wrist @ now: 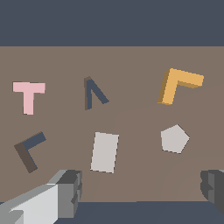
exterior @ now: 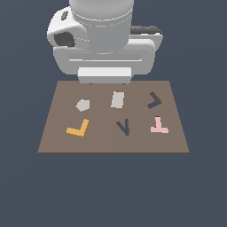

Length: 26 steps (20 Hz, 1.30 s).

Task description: Insert a designated object into the corresponding slot on a board.

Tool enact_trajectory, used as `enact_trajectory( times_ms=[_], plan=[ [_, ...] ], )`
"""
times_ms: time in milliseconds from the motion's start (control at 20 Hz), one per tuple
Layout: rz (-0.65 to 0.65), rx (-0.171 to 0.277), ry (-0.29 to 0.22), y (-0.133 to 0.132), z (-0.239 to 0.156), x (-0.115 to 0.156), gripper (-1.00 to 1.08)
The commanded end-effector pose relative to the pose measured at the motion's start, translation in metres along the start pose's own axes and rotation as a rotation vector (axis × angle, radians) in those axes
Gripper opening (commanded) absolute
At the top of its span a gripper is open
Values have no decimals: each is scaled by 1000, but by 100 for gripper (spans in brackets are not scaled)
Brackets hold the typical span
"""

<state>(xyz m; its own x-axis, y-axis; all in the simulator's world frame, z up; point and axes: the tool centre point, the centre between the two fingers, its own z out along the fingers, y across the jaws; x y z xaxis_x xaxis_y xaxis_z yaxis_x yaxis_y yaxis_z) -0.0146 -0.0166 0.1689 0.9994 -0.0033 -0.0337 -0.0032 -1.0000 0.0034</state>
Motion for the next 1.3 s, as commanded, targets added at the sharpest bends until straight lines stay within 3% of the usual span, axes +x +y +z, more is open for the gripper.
enact_trajectory(
  times_ms=[0,550,1250],
  plan=[
    [0,0,0,0,0,0,100],
    [43,0,6,19,24,17,100],
    [183,5,27,83,97,71,100]
  ],
)
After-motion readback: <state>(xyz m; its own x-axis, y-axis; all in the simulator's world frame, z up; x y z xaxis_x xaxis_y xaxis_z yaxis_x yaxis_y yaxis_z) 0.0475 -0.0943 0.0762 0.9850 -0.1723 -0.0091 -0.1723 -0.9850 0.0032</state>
